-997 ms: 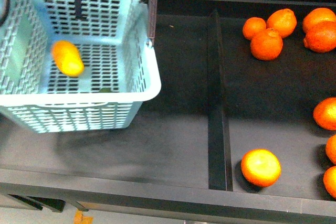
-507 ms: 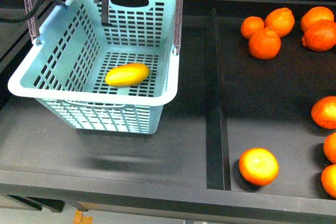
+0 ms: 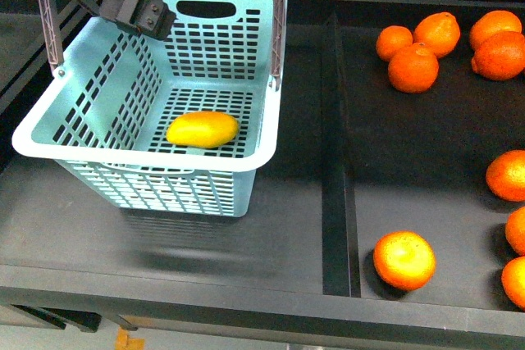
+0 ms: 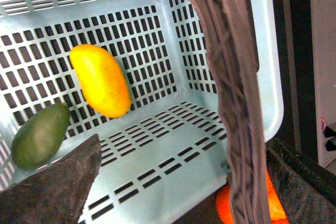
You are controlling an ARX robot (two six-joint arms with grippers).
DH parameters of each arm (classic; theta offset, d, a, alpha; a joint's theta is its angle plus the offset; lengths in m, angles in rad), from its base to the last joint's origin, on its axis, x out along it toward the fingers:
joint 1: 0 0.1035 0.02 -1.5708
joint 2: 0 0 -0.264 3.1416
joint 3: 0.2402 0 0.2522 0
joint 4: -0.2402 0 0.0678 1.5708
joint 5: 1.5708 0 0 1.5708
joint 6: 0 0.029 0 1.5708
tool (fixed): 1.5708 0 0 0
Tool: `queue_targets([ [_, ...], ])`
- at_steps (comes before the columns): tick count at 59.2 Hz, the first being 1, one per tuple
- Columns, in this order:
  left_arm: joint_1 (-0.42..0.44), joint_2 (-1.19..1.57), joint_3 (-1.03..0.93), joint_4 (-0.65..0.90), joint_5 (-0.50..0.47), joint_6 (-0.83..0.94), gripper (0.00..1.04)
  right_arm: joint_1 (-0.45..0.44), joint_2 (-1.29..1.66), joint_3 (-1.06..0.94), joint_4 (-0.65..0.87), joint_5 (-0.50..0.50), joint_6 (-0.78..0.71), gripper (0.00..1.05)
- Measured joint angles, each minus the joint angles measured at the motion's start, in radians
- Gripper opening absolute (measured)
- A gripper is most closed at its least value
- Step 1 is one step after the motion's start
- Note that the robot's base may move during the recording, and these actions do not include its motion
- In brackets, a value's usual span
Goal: Pick mango and avocado into basket
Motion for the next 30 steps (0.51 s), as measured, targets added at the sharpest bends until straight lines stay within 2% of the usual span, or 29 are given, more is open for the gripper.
queue_targets([
  [11,-0.055,-0.156,-0.100,-0.111,-0.058,-0.006,0.96,0.000,0.000,0.000,0.000,0.000,0.000,0.96],
  [21,-0.107,-0.310,-0.254,-0.151,-0.195,0.053,0.96,0.000,0.000,0.000,0.000,0.000,0.000,0.96],
  [22,-0.108,-0.325,-0.277,-0.120,-0.197,0.086,0.95,0.000,0.000,0.000,0.000,0.000,0.000,0.96],
  [24,-0.109,-0.401,-0.409,0.100,-0.170,0.216,0.88,0.000,0.000,0.000,0.000,0.000,0.000,0.96],
  [27,-0.101,-0.518,-0.629,0.439,-0.128,0.506,0.77,0.000,0.000,0.000,0.000,0.000,0.000,0.96],
  [28,-0.097,-0.536,-0.666,0.496,-0.120,0.582,0.75,0.000,0.000,0.000,0.000,0.000,0.000,0.96],
  [30,-0.066,-0.630,-0.871,0.833,-0.085,0.873,0.64,0.000,0.000,0.000,0.000,0.000,0.000,0.96],
])
